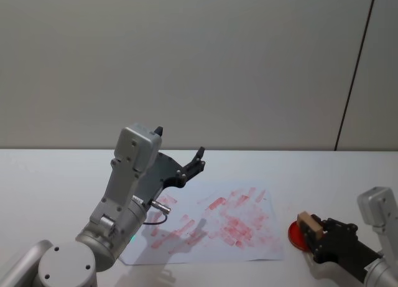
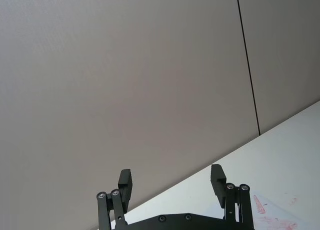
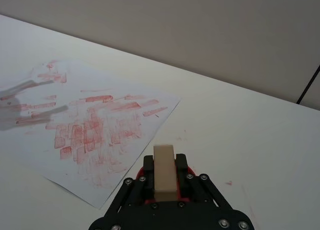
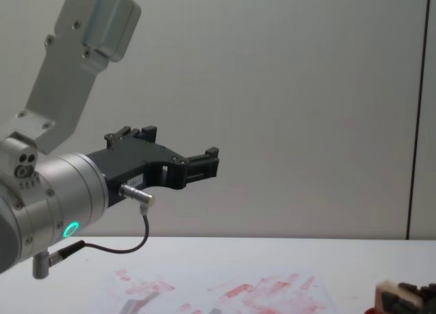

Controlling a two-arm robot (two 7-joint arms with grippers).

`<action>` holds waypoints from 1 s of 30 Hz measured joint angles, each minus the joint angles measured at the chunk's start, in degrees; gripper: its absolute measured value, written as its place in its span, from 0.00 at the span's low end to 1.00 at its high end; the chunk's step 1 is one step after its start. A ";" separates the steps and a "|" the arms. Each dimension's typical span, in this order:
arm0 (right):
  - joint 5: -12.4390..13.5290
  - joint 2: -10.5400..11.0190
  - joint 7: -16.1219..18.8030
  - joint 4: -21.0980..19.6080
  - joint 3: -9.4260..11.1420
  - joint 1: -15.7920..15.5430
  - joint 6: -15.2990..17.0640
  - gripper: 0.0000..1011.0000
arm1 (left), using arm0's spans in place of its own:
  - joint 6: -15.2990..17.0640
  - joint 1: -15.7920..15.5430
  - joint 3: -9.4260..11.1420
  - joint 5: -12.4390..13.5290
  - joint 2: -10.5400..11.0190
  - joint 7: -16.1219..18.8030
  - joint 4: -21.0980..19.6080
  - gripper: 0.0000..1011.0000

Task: Use the one hand to pick up the stamp and affix it onto the A4 paper.

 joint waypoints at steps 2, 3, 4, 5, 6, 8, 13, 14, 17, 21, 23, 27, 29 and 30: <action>-0.07 -0.06 -0.06 0.20 -0.03 0.06 0.03 0.27 | 0.00 0.00 0.00 0.00 0.00 0.00 0.00 0.99; -0.15 -0.13 -0.12 0.41 -0.06 0.12 0.08 0.33 | 0.00 0.00 0.00 0.00 0.00 0.00 0.00 0.99; -0.18 -0.16 -0.15 0.48 -0.07 0.14 0.10 0.35 | 0.00 0.00 0.00 0.00 0.00 0.00 0.00 0.99; -0.22 -0.23 -0.23 0.65 -0.11 0.20 0.14 0.41 | 0.00 0.00 0.00 0.00 0.00 0.00 0.00 0.99; -0.23 -0.25 -0.27 0.70 -0.11 0.22 0.15 0.43 | 0.00 0.00 0.00 0.00 0.00 0.00 0.00 0.99; -0.22 -0.30 -0.33 0.83 -0.14 0.24 0.16 0.47 | 0.00 0.00 0.00 0.00 0.00 0.00 0.00 0.99; 0.25 -0.43 -0.48 0.92 -0.13 0.26 -0.03 0.64 | 0.00 0.00 0.00 0.00 0.00 0.00 0.00 0.99; 0.36 -0.43 -0.49 0.87 -0.12 0.26 -0.11 0.68 | 0.00 0.00 0.00 0.00 0.00 0.00 0.00 0.99; 0.95 -0.43 -0.55 0.32 -0.02 0.20 -0.73 0.77 | 0.00 0.00 0.00 0.00 0.00 0.00 0.00 0.99; 2.01 -0.38 -0.62 -1.11 0.21 0.00 -1.96 0.89 | 0.00 0.00 0.00 0.00 0.00 0.00 0.00 0.99; 2.39 -0.35 -0.64 -1.71 0.29 -0.05 -2.31 0.92 | 0.00 0.00 0.00 0.00 0.00 0.00 0.00 0.99; 3.44 -0.28 -0.66 -3.44 0.50 -0.19 -3.23 0.99 | 0.00 0.00 0.00 0.00 0.00 0.01 0.00 0.99; 3.69 -0.27 -0.66 -3.90 0.56 -0.24 -3.45 0.99 | 0.00 0.00 0.00 0.00 0.00 0.00 0.00 0.99; 3.82 -0.26 -0.66 -4.09 0.59 -0.26 -3.58 0.99 | 0.00 0.00 0.00 0.00 0.00 0.00 0.00 0.99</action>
